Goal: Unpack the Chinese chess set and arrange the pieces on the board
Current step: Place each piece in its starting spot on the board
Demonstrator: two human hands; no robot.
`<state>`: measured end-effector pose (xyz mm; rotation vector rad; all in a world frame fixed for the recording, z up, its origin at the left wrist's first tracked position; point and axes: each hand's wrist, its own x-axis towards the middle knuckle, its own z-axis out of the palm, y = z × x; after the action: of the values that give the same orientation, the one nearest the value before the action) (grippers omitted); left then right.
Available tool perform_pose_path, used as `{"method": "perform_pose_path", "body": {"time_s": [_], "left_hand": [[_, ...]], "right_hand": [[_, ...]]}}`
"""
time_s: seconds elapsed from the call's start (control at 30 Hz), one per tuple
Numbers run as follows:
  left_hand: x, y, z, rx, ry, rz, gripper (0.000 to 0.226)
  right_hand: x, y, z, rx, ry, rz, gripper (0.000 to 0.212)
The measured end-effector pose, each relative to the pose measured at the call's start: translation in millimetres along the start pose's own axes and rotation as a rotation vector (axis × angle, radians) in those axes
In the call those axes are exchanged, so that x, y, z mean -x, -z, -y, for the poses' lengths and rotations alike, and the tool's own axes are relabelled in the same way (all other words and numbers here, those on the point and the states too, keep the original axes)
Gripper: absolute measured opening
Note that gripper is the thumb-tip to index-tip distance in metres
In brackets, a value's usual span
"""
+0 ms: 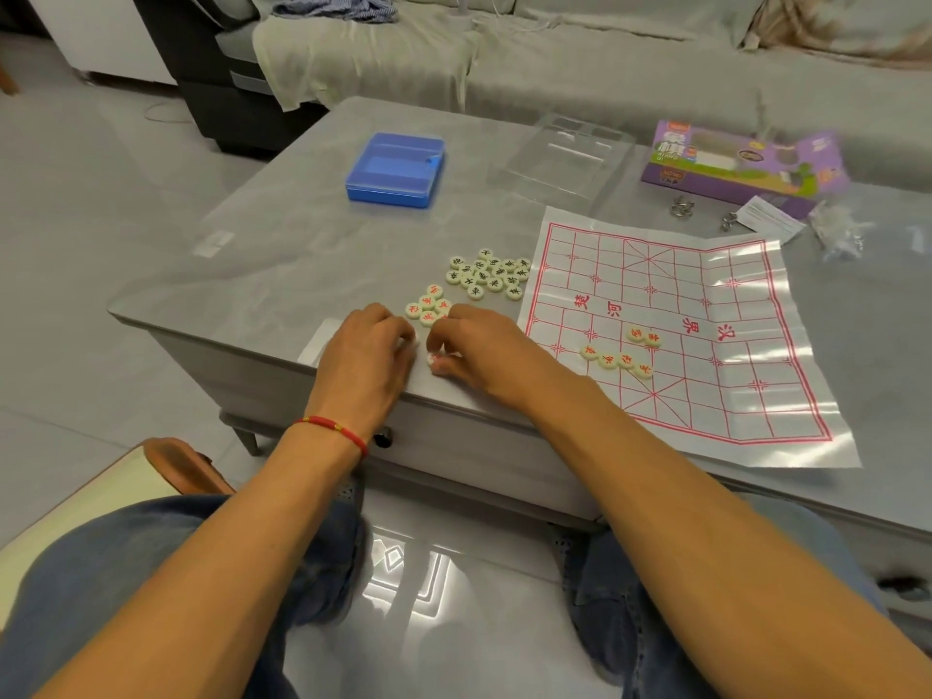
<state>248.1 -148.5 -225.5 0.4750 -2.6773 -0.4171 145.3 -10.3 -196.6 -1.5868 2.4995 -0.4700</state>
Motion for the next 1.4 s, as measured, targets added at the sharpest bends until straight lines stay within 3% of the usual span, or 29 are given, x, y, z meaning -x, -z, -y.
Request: {"method": "perform_pose_path", "body": {"time_s": [0.17, 0.43, 0.7, 0.9, 1.0, 1.23, 1.4], "left_hand": [[-8, 3, -3, 0.018, 0.039, 0.038, 0.012], [-14, 3, -10, -0.033, 0.078, 0.133, 0.026], [-10, 2, -13, -0.049, 0.111, 0.104, 0.023], [-1, 4, -27, 0.002, 0.06, 0.051, 0.024], [3, 2, -54, 0.067, -0.06, 0.013, 0.024], [-7, -36, -147, 0.193, -0.334, 0.151, 0.026], [-10, -64, -183, 0.135, -0.402, 0.2, 0.028]], "right_hand": [[16, 11, -10, 0.046, -0.016, -0.041, 0.026], [53, 18, -34, -0.028, -0.105, -0.089, 0.026], [40, 6, -15, 0.116, 0.052, -0.087, 0.028], [39, 4, -12, 0.201, 0.064, -0.08, 0.025], [50, 28, -22, 0.113, -0.045, -0.145, 0.024], [127, 79, -111, -0.017, -0.604, -0.121, 0.02], [151, 69, -133, -0.07, -0.649, -0.156, 0.021]]}}
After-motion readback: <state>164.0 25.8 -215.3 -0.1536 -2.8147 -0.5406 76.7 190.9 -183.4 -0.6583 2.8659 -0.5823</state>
